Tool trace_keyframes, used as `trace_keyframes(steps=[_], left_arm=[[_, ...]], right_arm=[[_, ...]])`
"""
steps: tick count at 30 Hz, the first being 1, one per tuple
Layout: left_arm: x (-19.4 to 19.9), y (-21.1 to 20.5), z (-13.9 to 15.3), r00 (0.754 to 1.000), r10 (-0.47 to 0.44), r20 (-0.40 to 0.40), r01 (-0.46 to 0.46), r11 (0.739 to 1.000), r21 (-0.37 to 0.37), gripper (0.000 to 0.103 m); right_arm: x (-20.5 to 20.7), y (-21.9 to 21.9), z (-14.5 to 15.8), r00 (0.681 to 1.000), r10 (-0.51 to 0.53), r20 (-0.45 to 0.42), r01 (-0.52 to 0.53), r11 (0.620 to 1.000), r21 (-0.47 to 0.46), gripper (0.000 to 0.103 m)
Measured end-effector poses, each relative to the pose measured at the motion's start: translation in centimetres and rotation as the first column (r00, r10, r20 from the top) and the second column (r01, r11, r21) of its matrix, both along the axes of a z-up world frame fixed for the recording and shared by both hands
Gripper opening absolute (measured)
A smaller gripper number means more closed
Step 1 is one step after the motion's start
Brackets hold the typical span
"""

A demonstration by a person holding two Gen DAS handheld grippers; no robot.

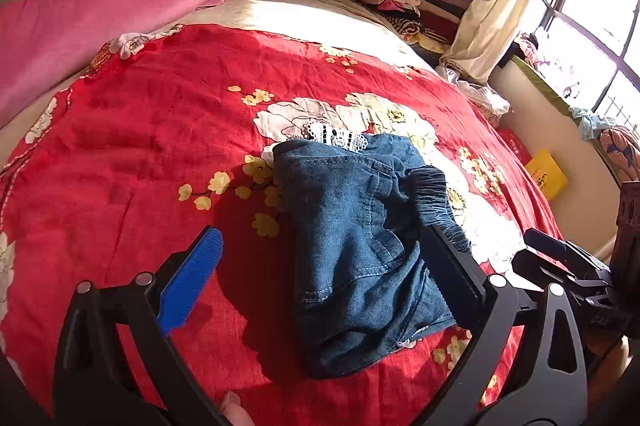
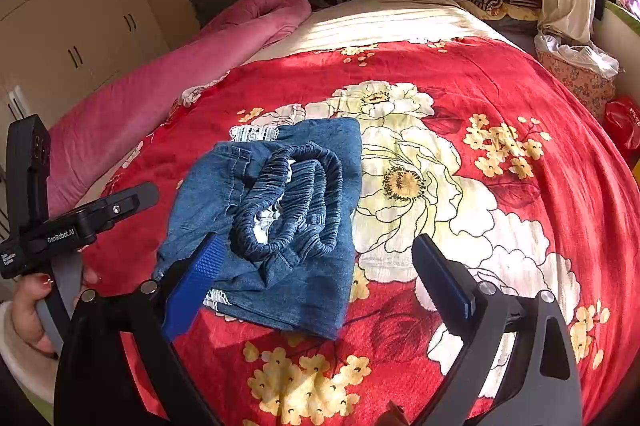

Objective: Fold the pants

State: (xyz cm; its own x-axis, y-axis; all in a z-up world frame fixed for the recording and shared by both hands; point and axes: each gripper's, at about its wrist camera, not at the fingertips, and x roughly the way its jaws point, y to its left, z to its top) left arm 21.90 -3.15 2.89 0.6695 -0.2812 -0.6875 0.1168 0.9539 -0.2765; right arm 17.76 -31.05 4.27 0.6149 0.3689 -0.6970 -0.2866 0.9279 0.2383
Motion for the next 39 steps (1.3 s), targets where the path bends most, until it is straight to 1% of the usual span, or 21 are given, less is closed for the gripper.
trace_keyframes(steps=[12,29,39], left_arm=[[-1.3,-0.4,1.2,0.999,0.003,0.032,-0.004,1.0,0.02,0.093],[-3.4,-0.5,2.3,0.999,0.003,0.051,-0.005,0.999,0.04,0.093],[-6.3,-1.0,2.5,0.997,-0.006,0.072,0.0,0.997,0.076,0.093]], right_arm=[[-0.9,-0.3,1.0,0.998,-0.032,0.058,0.034,0.999,-0.03,0.098],[-2.5,-0.5,2.4,0.995,-0.039,0.087,0.041,0.999,-0.026,0.098],[-4.8,-0.4,3.1,0.992,-0.033,0.118,0.037,0.999,-0.033,0.098]])
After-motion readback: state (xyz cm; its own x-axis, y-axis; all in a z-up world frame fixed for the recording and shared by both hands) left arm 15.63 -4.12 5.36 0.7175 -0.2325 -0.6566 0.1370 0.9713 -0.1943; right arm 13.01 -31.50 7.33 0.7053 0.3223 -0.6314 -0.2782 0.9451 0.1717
